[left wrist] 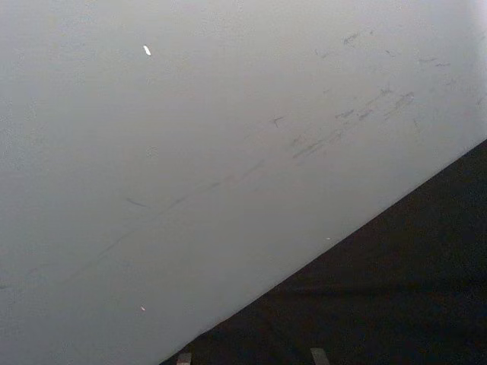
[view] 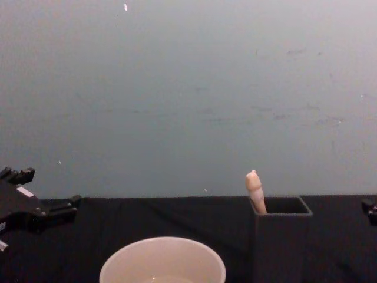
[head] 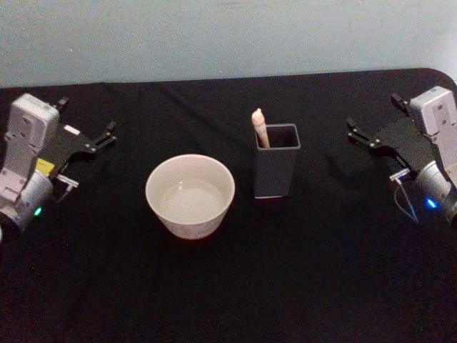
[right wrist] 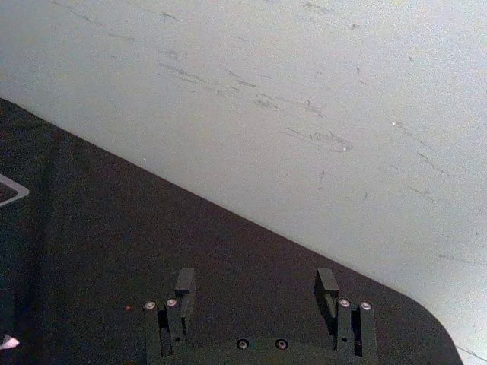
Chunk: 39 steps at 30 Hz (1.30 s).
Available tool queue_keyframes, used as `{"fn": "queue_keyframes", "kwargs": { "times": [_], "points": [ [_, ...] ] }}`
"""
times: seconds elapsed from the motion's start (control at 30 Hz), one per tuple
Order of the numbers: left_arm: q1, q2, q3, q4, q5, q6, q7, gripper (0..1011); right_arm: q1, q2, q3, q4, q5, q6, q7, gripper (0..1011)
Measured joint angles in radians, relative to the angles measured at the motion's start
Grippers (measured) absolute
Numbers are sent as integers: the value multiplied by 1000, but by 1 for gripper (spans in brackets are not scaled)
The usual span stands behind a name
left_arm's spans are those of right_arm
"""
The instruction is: Pick up the stirring spoon with one hand, stir inside the cup, then place it back in its original position.
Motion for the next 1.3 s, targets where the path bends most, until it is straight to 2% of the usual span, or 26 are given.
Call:
{"fn": "queue_keyframes", "kwargs": {
  "times": [1.3],
  "points": [
    [0, 0, 0, 0, 0, 0, 0, 1001, 0, 0, 0, 0, 0, 0, 0, 1000]
  ]
}}
